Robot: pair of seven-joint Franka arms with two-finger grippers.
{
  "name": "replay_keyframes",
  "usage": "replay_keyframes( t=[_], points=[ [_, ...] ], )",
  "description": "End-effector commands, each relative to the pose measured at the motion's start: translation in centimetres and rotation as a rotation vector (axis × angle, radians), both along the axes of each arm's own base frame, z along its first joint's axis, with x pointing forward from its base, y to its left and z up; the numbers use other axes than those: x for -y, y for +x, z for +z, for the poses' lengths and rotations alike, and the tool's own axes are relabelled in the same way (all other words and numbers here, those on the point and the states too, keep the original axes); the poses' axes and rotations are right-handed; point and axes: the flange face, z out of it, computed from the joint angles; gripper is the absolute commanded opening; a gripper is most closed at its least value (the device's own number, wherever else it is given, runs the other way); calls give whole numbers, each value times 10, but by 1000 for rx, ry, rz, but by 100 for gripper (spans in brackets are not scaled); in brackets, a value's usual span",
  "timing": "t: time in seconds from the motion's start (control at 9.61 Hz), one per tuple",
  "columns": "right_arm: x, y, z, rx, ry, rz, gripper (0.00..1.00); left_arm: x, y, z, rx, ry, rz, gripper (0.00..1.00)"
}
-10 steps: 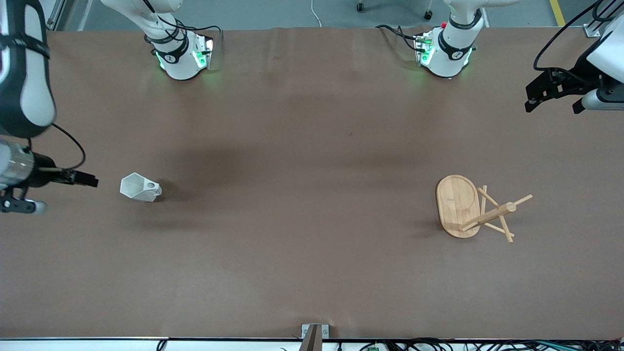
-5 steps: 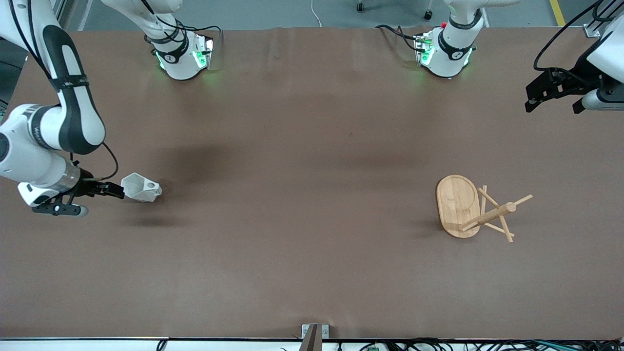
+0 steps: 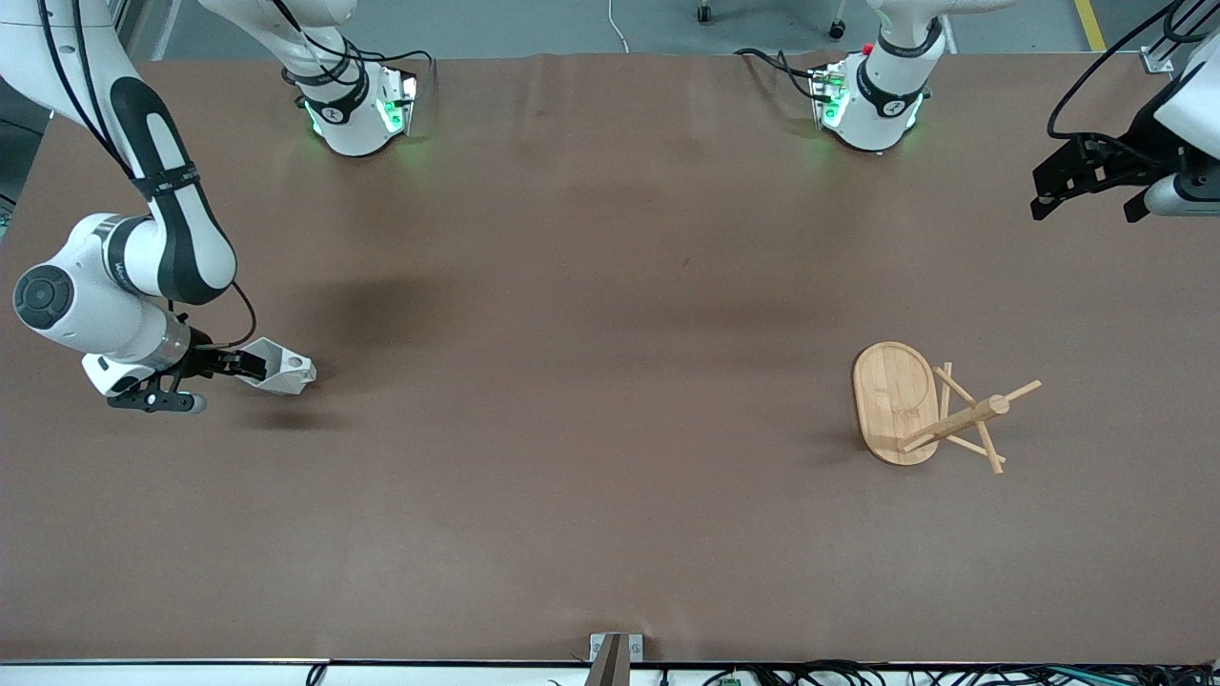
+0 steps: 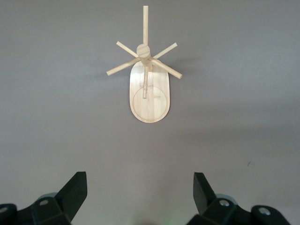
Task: Hang cup on rack
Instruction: 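Reach the right gripper to the white cup and grasp it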
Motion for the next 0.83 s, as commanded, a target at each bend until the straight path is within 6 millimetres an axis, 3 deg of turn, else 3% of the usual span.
replay_keyframes(
  t=[0.0, 0.1, 0.21, 0.31, 0.52, 0.62, 0.73],
  points=[
    [0, -6, -7, -1, 1, 19, 83, -5, 0, -10, -20, 14, -32, 100],
    [0, -6, -8, -2, 1, 19, 74, -9, 1, -9, -17, 45, -67, 100],
    [1, -7, -9, -5, 2, 17, 59, -9, 0, -10, -20, 49, -71, 100],
    [1, -7, -9, -6, 3, 16, 36, -11, 1, -10, -21, 49, -68, 100],
    [2, -8, -13, -10, 8, 10, 8, -15, 2, -12, -26, 45, -62, 100],
    [3, -8, -15, -13, 9, 8, 0, -15, 3, -14, -29, 45, -66, 100],
    [1, -5, -12, -10, 9, 25, 0, -15, 5, -17, -35, 45, -88, 100]
  ],
)
